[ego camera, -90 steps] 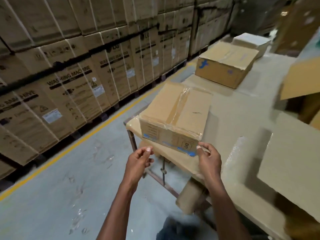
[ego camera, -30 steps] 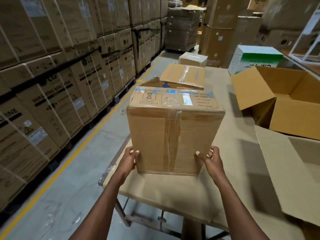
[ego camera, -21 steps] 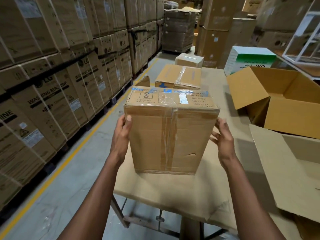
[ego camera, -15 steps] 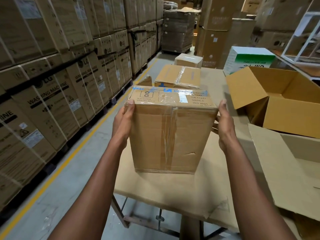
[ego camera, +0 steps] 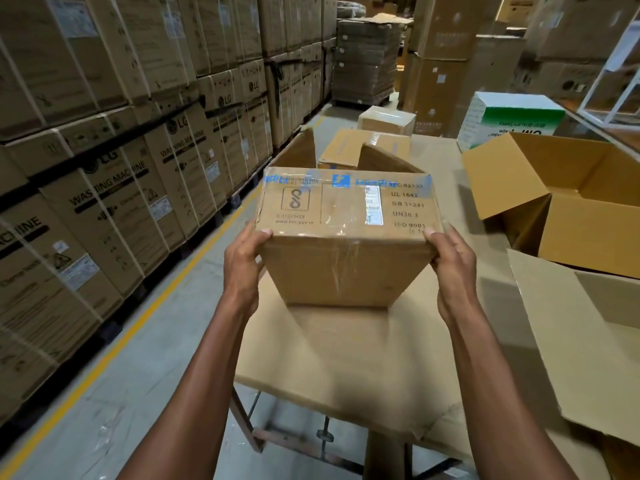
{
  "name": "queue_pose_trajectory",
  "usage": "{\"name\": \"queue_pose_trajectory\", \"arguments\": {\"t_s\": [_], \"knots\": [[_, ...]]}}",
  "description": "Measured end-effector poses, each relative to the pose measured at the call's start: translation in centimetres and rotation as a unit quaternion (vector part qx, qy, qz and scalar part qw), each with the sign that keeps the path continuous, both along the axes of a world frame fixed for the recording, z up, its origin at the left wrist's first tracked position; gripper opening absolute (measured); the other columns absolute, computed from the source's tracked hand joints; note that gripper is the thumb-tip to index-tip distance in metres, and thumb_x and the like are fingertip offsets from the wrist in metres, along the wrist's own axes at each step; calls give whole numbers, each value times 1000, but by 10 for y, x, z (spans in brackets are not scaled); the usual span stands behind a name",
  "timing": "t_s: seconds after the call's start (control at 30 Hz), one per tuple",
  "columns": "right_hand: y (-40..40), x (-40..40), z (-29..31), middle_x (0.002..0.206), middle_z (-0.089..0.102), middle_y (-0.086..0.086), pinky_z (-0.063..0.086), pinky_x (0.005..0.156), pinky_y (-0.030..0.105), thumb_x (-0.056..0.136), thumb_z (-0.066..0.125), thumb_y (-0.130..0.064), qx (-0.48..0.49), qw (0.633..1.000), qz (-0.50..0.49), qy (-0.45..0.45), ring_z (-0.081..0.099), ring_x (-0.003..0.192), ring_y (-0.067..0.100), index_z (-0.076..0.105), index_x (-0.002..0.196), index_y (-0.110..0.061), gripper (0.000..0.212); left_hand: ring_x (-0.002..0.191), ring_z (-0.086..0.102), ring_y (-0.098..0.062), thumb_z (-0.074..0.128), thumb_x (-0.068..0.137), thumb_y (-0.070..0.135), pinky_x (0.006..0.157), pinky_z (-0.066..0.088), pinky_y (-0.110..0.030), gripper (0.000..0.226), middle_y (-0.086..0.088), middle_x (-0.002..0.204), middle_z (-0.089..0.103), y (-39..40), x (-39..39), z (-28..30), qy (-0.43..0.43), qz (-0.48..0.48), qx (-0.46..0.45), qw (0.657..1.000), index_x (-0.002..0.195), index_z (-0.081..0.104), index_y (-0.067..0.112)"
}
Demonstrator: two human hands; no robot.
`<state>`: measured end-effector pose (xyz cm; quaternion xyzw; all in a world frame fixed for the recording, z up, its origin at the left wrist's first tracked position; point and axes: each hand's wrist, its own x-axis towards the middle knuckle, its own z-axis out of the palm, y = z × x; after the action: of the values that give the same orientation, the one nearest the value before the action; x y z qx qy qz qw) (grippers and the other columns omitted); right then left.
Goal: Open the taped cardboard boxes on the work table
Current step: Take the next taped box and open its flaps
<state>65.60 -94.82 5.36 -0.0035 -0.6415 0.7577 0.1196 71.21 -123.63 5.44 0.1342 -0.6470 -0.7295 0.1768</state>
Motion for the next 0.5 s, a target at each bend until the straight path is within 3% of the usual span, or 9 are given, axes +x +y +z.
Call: {"name": "queue_pose_trajectory", "arguments": {"t_s": [0.13, 0.23, 0.33, 0.43, 0.5], "knots": [[7, 19, -43, 119, 73, 6, 51, 93, 31, 89, 59, 0, 5, 1000, 2, -24, 68, 112, 20, 58, 127, -32, 49, 120, 62, -13, 54, 78, 25, 100, 44, -40, 63, 9, 126, 69, -7, 10, -45, -37, -22, -24, 999, 141, 53, 29], [10, 39, -84, 124, 69, 17, 56, 79, 25, 85, 53, 18, 3, 998, 1, -69, 71, 100, 17, 52, 119, -28, 57, 114, 66, -16, 55, 79, 5, 86, 54, -35, 64, 5, 126, 70, -8, 23, -83, -56, -24, -11, 998, 140, 51, 23], [9, 62, -121, 124, 68, 13, 59, 68, 23, 82, 51, 26, 16, 992, 2, -128, 69, 100, 20, 47, 114, -24, 60, 110, 68, -20, 50, 84, -12, 74, 59, -35, 60, 5, 123, 69, -6, 39, -120, -100, -6, -22, 995, 131, 53, 25], [10, 79, -154, 121, 68, 11, 59, 65, 23, 80, 54, 28, 42, 982, -6, -182, 67, 105, 26, 46, 123, -16, 62, 113, 65, -19, 49, 91, -7, 76, 54, -31, 47, 5, 124, 67, -2, 53, -149, -140, 13, -29, 990, 126, 54, 26], [11, 89, -170, 120, 69, 10, 59, 66, 22, 84, 58, 22, 56, 977, -5, -206, 68, 104, 24, 48, 128, -18, 59, 115, 62, -18, 51, 99, 4, 78, 50, -26, 44, 2, 130, 63, 2, 63, -161, -165, 7, -34, 986, 137, 49, 27]]}}
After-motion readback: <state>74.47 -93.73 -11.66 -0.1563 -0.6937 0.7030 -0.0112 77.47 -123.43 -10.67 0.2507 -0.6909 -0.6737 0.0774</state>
